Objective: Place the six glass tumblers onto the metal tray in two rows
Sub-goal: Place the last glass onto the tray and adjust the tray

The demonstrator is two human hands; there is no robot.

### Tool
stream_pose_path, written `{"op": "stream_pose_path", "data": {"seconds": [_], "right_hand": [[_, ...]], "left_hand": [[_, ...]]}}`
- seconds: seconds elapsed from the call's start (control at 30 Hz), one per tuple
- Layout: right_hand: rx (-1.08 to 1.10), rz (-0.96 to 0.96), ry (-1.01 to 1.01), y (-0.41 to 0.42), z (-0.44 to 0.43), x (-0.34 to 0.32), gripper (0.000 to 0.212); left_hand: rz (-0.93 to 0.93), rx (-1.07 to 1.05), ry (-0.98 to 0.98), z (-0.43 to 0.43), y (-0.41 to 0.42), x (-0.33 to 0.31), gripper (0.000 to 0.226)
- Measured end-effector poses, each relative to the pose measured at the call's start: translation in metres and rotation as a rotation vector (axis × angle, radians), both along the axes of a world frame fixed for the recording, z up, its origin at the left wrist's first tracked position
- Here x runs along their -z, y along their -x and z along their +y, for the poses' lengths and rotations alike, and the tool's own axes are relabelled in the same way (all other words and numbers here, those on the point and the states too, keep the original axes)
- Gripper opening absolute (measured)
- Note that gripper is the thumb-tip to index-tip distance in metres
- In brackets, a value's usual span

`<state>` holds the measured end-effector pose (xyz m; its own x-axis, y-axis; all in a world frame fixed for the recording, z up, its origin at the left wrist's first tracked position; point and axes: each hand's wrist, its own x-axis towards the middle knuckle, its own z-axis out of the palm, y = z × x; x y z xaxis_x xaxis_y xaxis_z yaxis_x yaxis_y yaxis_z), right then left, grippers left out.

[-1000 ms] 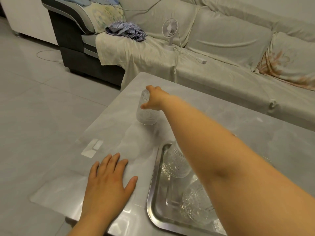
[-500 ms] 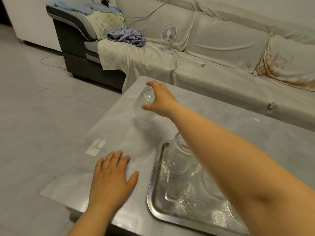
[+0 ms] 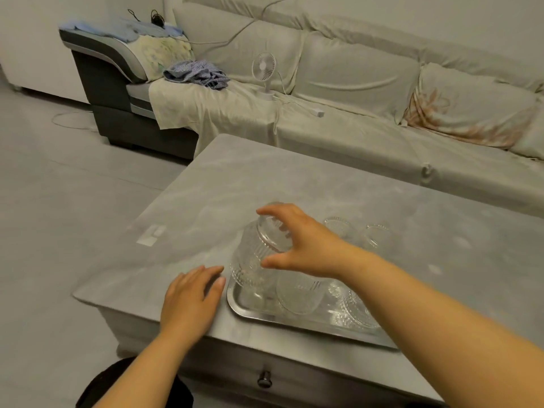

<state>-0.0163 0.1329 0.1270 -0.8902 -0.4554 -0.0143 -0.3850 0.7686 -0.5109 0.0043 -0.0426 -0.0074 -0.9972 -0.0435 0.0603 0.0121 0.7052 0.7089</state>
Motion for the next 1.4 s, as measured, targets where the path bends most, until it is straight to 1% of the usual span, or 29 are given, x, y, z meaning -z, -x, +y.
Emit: {"op": "stream_pose_path", "data": {"seconds": [0.13, 0.23, 0.37, 0.73, 0.87, 0.97, 1.0, 1.07, 1.13, 1.2, 1.23, 1.27, 1.33, 1.4], "right_hand": [[-0.001, -0.011, -0.097, -0.006, -0.001, 0.008, 0.076], [-0.011, 0.005, -0.154, -0.007, -0.004, 0.013, 0.075], [0.001, -0.002, -0.221, -0.007, -0.007, 0.02, 0.074], [-0.007, 0.02, -0.296, -0.005, 0.0, 0.028, 0.073], [0.018, 0.036, -0.276, -0.007, 0.002, 0.031, 0.076], [0.059, 0.074, -0.14, -0.016, 0.013, 0.026, 0.073], [0.082, 0.117, -0.069, -0.021, 0.018, 0.024, 0.067], [0.179, 0.266, 0.115, -0.035, 0.034, 0.022, 0.05], [0.363, 0.461, 0.293, -0.05, 0.056, 0.026, 0.03], [0.611, 0.609, 0.451, -0.064, 0.083, 0.037, 0.022], [0.742, 0.612, 0.538, -0.068, 0.096, 0.044, 0.02], [0.877, 0.565, 0.632, -0.07, 0.109, 0.051, 0.02], [1.101, 0.354, 0.787, -0.07, 0.133, 0.068, 0.026], [1.183, 0.092, 0.976, -0.071, 0.15, 0.085, 0.036]], "left_hand": [[-0.009, 0.046, 0.032, 0.003, -0.001, 0.002, 0.035], [0.002, 0.108, 0.103, 0.002, -0.002, 0.005, 0.037], [0.034, 0.117, 0.151, 0.002, -0.001, 0.01, 0.038], [0.077, 0.113, 0.177, 0.002, 0.0, 0.015, 0.039], [0.075, 0.114, 0.182, 0.002, -0.001, 0.013, 0.038], [0.062, 0.118, 0.193, 0.003, -0.002, 0.012, 0.039], [0.054, 0.12, 0.195, 0.003, -0.002, 0.011, 0.039], [0.033, 0.115, 0.181, 0.003, -0.001, 0.007, 0.039], [0.015, 0.085, 0.109, 0.005, 0.0, 0.002, 0.039], [0.03, 0.037, -0.052, 0.009, -0.001, -0.006, 0.038], [0.051, 0.022, -0.145, 0.014, -0.002, -0.011, 0.038], [0.065, 0.013, -0.238, 0.02, -0.002, -0.017, 0.038], [0.029, -0.01, -0.451, 0.034, 0.003, -0.031, 0.038], [-0.073, -0.018, -0.691, 0.05, 0.012, -0.044, 0.041]]}}
